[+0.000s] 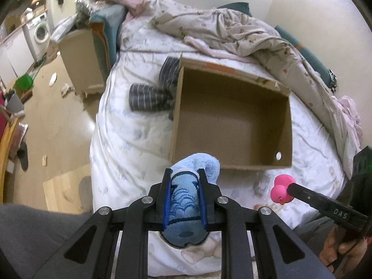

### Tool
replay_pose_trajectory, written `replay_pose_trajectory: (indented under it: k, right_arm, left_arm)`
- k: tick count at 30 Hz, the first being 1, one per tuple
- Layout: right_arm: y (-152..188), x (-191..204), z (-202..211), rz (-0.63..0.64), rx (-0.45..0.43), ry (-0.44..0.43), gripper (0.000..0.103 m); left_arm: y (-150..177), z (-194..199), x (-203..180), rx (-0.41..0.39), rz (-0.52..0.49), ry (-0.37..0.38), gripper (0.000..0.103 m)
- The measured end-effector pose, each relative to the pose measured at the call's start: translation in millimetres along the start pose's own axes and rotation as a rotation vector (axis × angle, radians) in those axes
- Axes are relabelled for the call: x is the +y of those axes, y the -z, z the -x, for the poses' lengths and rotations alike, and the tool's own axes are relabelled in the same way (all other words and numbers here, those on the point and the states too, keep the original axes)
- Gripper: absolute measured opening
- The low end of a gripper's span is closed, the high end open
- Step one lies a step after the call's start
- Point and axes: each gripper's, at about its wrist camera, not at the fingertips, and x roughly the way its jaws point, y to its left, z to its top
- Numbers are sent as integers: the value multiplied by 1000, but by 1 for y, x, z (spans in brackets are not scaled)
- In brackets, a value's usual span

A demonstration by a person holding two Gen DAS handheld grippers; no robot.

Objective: Organize soft objects
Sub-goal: 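Carry the blue plush and pink toy into the box with both tools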

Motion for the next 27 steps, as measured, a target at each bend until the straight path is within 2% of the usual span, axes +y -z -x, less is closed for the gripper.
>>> replay_pose_trajectory:
  k: [5, 14, 21, 27]
  right_arm:
    - [-24, 4, 19, 39, -43, 3, 23]
    - [-62, -9, 8, 51, -81, 31, 23]
    - [-70, -28, -23, 29, -66, 69, 23]
    - [-68, -39, -43, 13, -29, 90, 23]
  left_arm:
    - [-26, 1, -10, -31, -16, 3, 18]
    - [-71, -36, -31, -46, -67, -21, 18]
    - [-73, -77, -42, -29, -102, -33, 18]
    - [-63, -106, -45, -17, -110, -12, 18]
